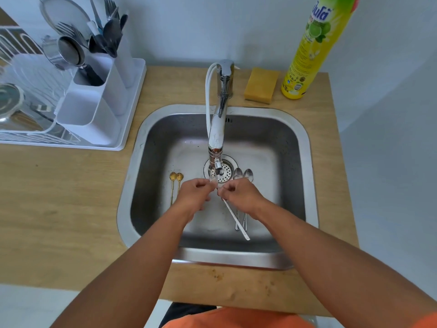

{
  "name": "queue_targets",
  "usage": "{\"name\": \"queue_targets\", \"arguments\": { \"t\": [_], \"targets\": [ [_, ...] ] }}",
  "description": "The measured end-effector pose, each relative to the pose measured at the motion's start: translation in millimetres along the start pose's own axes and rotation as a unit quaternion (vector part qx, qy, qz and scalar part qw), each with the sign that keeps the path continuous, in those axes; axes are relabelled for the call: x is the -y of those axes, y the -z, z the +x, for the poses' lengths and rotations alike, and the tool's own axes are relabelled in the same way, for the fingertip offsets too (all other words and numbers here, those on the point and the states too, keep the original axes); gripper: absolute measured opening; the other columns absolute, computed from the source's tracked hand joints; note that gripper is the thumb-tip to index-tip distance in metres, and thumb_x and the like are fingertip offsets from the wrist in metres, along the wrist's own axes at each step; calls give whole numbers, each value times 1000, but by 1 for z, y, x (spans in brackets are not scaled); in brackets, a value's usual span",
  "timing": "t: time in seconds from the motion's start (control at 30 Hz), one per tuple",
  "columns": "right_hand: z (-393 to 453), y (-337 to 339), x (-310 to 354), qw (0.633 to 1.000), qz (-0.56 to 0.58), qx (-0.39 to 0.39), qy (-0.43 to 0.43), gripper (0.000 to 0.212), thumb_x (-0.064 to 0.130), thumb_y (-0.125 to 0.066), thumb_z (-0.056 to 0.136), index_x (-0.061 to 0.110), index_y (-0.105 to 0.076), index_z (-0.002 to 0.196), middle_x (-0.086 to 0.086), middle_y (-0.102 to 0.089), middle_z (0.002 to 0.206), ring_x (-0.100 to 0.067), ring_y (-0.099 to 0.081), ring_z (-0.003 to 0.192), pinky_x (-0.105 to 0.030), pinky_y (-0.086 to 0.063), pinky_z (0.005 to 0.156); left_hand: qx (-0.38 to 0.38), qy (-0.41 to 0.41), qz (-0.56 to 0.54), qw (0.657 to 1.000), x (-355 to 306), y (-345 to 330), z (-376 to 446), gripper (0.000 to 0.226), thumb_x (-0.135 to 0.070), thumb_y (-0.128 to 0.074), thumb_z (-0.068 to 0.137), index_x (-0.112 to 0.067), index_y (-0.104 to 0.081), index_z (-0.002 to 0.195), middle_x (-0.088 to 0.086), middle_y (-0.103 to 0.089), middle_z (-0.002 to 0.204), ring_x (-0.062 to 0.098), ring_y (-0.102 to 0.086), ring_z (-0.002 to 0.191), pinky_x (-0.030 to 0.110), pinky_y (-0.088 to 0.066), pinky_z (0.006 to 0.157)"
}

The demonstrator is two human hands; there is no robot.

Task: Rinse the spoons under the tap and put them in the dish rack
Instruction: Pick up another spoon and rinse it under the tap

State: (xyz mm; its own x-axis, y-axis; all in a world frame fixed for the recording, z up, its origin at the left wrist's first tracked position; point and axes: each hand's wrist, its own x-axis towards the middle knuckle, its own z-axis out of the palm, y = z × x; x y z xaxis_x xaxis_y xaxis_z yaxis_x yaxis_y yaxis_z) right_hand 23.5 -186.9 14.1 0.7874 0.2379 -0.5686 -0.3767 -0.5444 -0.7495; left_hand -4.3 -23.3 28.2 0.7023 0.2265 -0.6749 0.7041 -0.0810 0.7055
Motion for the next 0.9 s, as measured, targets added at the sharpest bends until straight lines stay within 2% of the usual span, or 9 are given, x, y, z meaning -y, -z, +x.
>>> {"name": "queue_targets", "arguments": {
  "t": [0.07,0.17,0.3,0.43,0.53,0.7,0.9],
  "targets": [
    [-1,0,-1,1000,-24,3,16,21,24,-71,93,11,-74,76,-3,-70,74,-11,-58,68,-30,-51,71,-14,-17,-12,1000,-2,-7,2,12,-33,-81,90,-24,-74,95,-4,-75,90,13,-64,72,25,-50,55],
    [-3,1,-3,996,-80,-2,30,24,30,-68,94,15,-72,75,3,-67,69,-12,-57,66,-35,-53,70,-50,-14,-32,998,0,-15,5,14,-34,-79,92,-21,-77,92,-1,-78,86,12,-63,66,27,-49,55],
    [-7,6,-5,995,-94,-18,20,22,33,-68,94,18,-74,79,3,-73,75,-19,-68,76,-39,-57,76,-93,-6,-45,995,6,-22,6,23,-42,-69,99,-22,-78,90,-3,-80,82,8,-64,59,25,-45,56],
    [-10,10,-2,994,-104,-24,18,24,34,-66,95,15,-74,83,-1,-74,79,-23,-70,82,-41,-57,77,-76,-1,-73,994,14,-25,5,16,-33,-68,101,-20,-78,102,1,-80,94,8,-60,65,23,-46,59],
    [-12,12,0,993,-115,-25,19,25,34,-64,96,15,-73,84,-2,-73,80,-24,-69,83,-42,-57,78,-42,11,-113,993,16,-25,3,19,-30,-73,97,-21,-78,113,-2,-78,98,9,-59,72,20,-45,52],
    [-13,16,2,991,-126,-23,27,26,35,-63,98,15,-73,84,-1,-73,80,-25,-69,83,-44,-57,78,-45,33,-129,990,12,-28,2,19,-24,-80,91,-20,-79,110,-6,-76,88,9,-57,70,20,-42,48],
    [-13,16,3,992,-115,-11,40,25,35,-63,98,18,-72,82,3,-71,76,-23,-67,80,-43,-56,78,-77,32,-134,988,0,-33,0,27,-45,-85,84,-19,-81,93,-9,-79,81,9,-60,69,24,-43,51]
  ]
}}
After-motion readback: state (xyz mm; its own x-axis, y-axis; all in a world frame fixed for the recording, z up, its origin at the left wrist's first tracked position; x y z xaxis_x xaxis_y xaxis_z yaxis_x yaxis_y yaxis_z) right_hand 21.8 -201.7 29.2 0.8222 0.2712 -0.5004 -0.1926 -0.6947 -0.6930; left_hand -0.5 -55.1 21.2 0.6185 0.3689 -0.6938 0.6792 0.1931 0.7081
